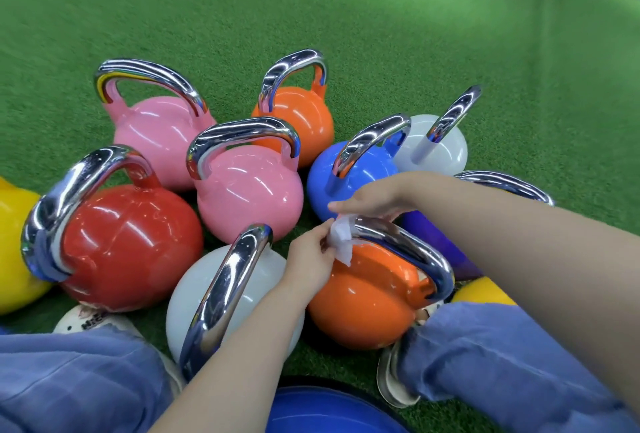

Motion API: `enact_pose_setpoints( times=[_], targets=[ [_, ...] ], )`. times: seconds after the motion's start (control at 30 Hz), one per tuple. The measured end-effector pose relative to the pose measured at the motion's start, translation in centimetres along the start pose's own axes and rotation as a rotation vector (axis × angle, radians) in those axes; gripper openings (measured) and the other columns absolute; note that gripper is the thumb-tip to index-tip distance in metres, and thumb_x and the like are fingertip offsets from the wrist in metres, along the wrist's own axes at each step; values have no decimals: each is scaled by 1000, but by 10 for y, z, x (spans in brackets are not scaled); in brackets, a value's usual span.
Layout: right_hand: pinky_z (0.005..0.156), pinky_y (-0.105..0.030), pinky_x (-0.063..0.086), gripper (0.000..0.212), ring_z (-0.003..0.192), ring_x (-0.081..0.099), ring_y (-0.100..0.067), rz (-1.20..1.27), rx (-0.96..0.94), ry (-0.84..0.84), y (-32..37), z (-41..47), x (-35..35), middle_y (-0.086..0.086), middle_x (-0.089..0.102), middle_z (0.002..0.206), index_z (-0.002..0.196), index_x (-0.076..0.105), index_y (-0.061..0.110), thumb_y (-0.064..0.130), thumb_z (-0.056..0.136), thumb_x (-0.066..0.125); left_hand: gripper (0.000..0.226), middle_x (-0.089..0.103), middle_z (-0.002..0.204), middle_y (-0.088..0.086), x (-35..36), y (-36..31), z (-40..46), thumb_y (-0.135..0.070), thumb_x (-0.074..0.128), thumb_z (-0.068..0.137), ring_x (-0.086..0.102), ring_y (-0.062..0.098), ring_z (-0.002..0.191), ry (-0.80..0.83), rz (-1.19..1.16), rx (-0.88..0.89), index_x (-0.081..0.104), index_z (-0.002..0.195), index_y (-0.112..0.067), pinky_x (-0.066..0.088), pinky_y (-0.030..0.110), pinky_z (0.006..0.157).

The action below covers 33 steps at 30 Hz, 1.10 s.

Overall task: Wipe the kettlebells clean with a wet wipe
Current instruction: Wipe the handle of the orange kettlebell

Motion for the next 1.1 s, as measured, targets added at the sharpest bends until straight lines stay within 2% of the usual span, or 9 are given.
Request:
enact_pose_setpoints(
  times=[0.1, 0.2, 0.33, 0.47, 0.63, 0.8, 0.97, 1.07, 1.1],
  targets=[
    [98, -35, 44, 70, 100, 61, -22, 338, -65, 181, -10, -6, 8, -10, 63, 116, 126, 55, 7, 59, 94, 19, 51, 63, 121, 4, 3, 3, -1, -6, 63, 83, 57, 15, 113, 3, -13, -24, 52, 132, -12, 43, 27, 98],
    [100, -32, 41, 82, 117, 54, -25, 412, -96, 293, -17, 3, 18, -13, 57, 129, 131, 48, 3, 63, 92, 8, 37, 69, 106, 5, 1, 1, 0, -11, 65, 83, 63, 17, 99, -35, 2, -13, 62, 120, -13, 43, 19, 80],
    [89, -27, 42, 93, 106, 51, -22, 437, -103, 297, -19, 10, 21, -28, 51, 119, 131, 42, -10, 65, 90, 5, 36, 66, 86, -1, 3, 10, 3, -9, 68, 79, 56, 7, 77, -55, 40, -46, 65, 115, -15, 36, 5, 62],
    [88, -26, 43, 87, 112, 55, -21, 464, -77, 356, -21, 17, 23, -16, 54, 132, 133, 45, 0, 66, 91, 8, 35, 62, 79, -5, 6, 20, 6, -7, 71, 75, 55, 5, 72, -58, 67, -73, 68, 108, -13, 35, 0, 60],
    [99, -33, 43, 81, 105, 62, -24, 318, -53, 228, -19, 36, 19, -11, 66, 114, 117, 61, 5, 65, 92, 13, 12, 57, 67, -16, 9, 34, 5, -12, 71, 78, 51, -3, 65, -55, -18, -135, 66, 88, -14, 37, 4, 58],
    [93, -38, 46, 74, 84, 60, -27, 394, -63, 244, -6, 54, 25, -15, 65, 91, 92, 64, 7, 63, 93, 16, 25, 61, 79, -11, 12, 36, 8, -17, 70, 80, 54, 3, 76, 25, 10, -161, 67, 104, -14, 37, 3, 63],
    [90, -34, 48, 82, 85, 61, -27, 364, -37, 266, -5, 53, 28, -16, 65, 90, 107, 58, -1, 65, 91, 14, 23, 63, 93, -3, 14, 31, 7, -25, 66, 84, 53, 9, 88, 73, 107, -226, 64, 106, -16, 34, 15, 63],
    [86, -32, 48, 79, 84, 63, -21, 419, -33, 341, -9, 38, 28, -8, 70, 85, 104, 60, 5, 66, 91, 12, 7, 63, 91, 3, 15, 20, 0, -21, 57, 88, 56, 20, 89, 37, 256, -267, 56, 84, -16, 32, 23, 67],
    [86, -32, 47, 76, 83, 62, -19, 429, -40, 335, -12, 36, 26, -5, 69, 80, 101, 60, 8, 66, 91, 11, 12, 62, 90, 5, 14, 14, -4, -18, 53, 89, 57, 23, 89, 10, 285, -267, 51, 78, -16, 33, 25, 67]
  ],
)
Point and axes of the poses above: each hand's wrist, its own z-axis towards the middle knuckle, its own x-axis out of the palm, y = z × x, the point moved 8 cm from there along z, towards the middle knuckle
